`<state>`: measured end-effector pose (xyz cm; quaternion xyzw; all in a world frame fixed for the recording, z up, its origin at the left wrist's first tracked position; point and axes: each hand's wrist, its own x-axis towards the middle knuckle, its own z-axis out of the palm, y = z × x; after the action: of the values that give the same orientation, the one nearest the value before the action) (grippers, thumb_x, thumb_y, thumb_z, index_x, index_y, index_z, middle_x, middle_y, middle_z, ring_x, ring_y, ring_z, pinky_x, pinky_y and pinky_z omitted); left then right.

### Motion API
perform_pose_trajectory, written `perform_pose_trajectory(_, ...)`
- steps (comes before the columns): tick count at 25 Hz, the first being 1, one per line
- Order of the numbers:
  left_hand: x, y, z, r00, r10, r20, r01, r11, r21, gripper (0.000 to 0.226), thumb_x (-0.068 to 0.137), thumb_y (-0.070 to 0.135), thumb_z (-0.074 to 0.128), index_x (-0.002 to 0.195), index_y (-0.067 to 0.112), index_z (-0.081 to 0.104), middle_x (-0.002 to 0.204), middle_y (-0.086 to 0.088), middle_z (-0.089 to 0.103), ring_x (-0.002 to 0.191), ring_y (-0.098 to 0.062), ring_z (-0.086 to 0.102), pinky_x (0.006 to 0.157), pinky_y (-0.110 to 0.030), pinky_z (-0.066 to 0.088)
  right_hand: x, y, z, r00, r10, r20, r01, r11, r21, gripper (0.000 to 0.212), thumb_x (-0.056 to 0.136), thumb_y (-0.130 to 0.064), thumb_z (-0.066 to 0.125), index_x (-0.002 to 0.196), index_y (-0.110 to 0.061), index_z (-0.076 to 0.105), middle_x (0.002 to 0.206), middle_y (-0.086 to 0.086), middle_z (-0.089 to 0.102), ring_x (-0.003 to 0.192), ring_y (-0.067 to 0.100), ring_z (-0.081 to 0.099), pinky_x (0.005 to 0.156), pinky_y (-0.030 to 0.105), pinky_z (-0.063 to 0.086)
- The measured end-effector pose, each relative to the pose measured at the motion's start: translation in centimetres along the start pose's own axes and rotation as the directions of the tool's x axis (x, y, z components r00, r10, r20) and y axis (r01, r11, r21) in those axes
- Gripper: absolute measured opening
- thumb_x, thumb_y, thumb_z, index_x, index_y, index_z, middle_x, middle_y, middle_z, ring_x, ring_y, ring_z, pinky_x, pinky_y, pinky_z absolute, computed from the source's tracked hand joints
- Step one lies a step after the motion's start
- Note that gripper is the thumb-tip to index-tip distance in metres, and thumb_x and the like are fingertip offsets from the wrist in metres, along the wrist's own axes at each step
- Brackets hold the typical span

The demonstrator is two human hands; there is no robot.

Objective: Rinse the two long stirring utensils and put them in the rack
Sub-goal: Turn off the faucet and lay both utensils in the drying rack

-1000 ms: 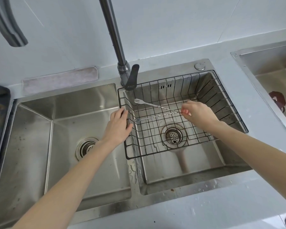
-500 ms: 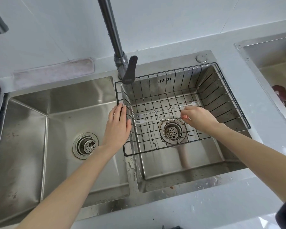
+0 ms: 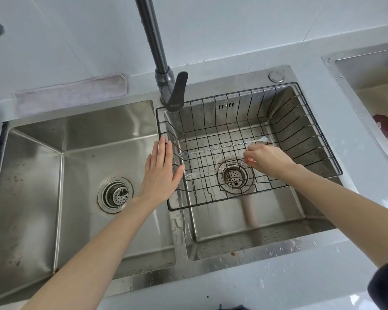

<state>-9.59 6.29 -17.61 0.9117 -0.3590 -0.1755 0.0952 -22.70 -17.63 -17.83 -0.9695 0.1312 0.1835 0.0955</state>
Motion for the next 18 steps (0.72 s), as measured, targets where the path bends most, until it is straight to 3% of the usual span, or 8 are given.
perform_pose_trajectory(9, -0.09, 0.04, 0.18, 0.999, 0.022, -0.043, -0.024, 0.998, -0.058, 0.066, 0.095, 0.029, 0.036, 0.147, 0.007, 0.001, 0.158, -0.007, -0.011, 0.147, -0.020, 0.005, 0.118, -0.033, 0.012, 0.25, 0.02, 0.22, 0.999, 0.032, 0.005, -0.032, 0.999, 0.005, 0.020, 0.094, -0.018, 0.045, 0.102, -0.009, 0.061, 0.109, 0.009, 0.057, 0.101, 0.033, 0.057, 0.072, 0.042, 0.050)
perform_pose_trajectory(18, -0.11, 0.15, 0.13, 0.999, 0.019, -0.049, -0.023, 0.998, -0.065, 0.064, 0.096, 0.028, 0.035, 0.147, 0.008, 0.002, 0.158, -0.006, -0.011, 0.146, -0.019, 0.008, 0.117, -0.034, 0.016, 0.38, -0.35, -0.07, 0.999, 0.011, 0.030, -0.010, 0.999, -0.035, 0.020, 0.095, -0.016, 0.045, 0.106, -0.010, 0.060, 0.112, 0.010, 0.056, 0.103, 0.032, 0.058, 0.072, 0.038, 0.048)
